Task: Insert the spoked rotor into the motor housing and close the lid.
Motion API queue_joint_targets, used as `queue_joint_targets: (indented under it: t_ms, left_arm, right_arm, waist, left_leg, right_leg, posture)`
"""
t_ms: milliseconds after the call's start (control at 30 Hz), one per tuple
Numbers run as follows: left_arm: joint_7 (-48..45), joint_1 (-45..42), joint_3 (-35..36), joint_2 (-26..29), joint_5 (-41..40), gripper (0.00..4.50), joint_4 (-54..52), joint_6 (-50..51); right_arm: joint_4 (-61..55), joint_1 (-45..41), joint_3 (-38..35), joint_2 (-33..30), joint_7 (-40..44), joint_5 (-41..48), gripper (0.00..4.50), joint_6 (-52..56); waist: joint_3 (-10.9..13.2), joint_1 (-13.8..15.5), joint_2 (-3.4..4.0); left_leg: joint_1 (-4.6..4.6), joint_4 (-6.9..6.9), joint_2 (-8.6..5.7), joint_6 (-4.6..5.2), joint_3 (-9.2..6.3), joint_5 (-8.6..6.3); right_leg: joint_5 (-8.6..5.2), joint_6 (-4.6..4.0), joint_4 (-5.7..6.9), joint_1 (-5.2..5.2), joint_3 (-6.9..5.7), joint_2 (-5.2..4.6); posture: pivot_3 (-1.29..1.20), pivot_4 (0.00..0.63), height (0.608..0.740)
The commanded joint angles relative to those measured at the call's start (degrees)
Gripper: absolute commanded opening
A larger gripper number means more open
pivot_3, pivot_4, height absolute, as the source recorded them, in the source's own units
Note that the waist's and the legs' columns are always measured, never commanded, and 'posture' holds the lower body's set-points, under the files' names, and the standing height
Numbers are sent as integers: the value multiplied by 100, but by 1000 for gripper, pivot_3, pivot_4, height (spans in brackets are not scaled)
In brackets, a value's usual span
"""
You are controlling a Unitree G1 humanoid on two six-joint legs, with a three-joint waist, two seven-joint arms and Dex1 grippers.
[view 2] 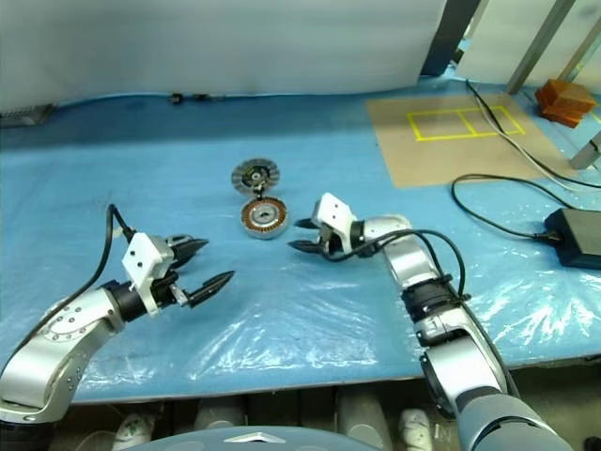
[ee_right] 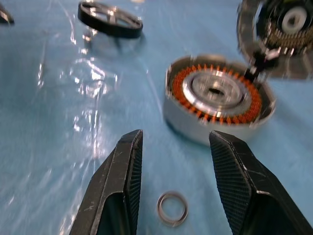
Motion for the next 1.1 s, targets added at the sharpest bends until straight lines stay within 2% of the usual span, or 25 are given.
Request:
queue_joint_targets:
  t_ms: [33,133,367,567,767,867,1033,1100]
  left_arm:
    - [-19,-84,85,21,-69,4500,-34,-36]
    - [-52,-84,51,6,-38,4500,30,-98]
    - [-188,105,144,28,4,4500,125,-306]
    - [-113,187,216,-32,69,4500,237,-519]
    - [-60,268,177,-94,118,4500,250,-618]
    - [-49,315,157,-132,140,4500,239,-647]
    - [-20,311,83,-208,181,4500,239,-658]
    - [-5,294,55,-229,200,4500,242,-655]
  right_arm:
    - [-56,-491,102,127,230,66,2215,-20]
    - [842,-1269,531,307,193,-515,2215,9]
    - [2551,-2843,832,834,405,-979,2215,328]
    - [3407,-3278,1079,1032,602,-1422,2215,5]
    - [3769,-3455,968,1144,802,-1488,2215,-296]
    - [3789,-3545,918,1115,850,-1493,2777,-531]
    - [4118,-3634,960,1130,677,-1688,4416,-654]
    - [4210,-3631,958,1152,689,-1734,4465,-687]
  waist:
    - [0,-1,0]
    - [0,-21,0]
    - [3,-30,5]
    - [4,3,7]
    - [11,-4,17]
    - [16,-5,25]
    - [17,1,27]
    - [18,6,30]
  left_leg:
    - [-1,-1,0,0,0,0]
    - [-2,-1,0,-1,0,0]
    - [-18,-4,2,-1,0,1]
    - [-34,-7,20,11,-1,8]
    - [-44,-3,30,14,-2,9]
    - [-47,3,39,14,-2,9]
    - [-46,9,44,16,-1,10]
    - [-48,10,44,17,-1,11]
  right_leg:
    - [0,0,0,-1,0,0]
    - [0,0,0,-3,-2,0]
    - [-4,-8,4,-17,-8,0]
    - [-14,-24,11,-22,-38,0]
    - [-15,-28,21,-28,-47,2]
    - [-16,-31,32,-37,-47,9]
    - [-18,-36,38,-35,-51,9]
    - [-18,-36,38,-35,-51,9]
  posture:
    - [0,150,740]
    - [0,150,740]
    - [0,150,740]
    - [0,150,740]
    - [0,150,740]
    - [0,150,740]
    - [0,150,740]
    - [0,150,740]
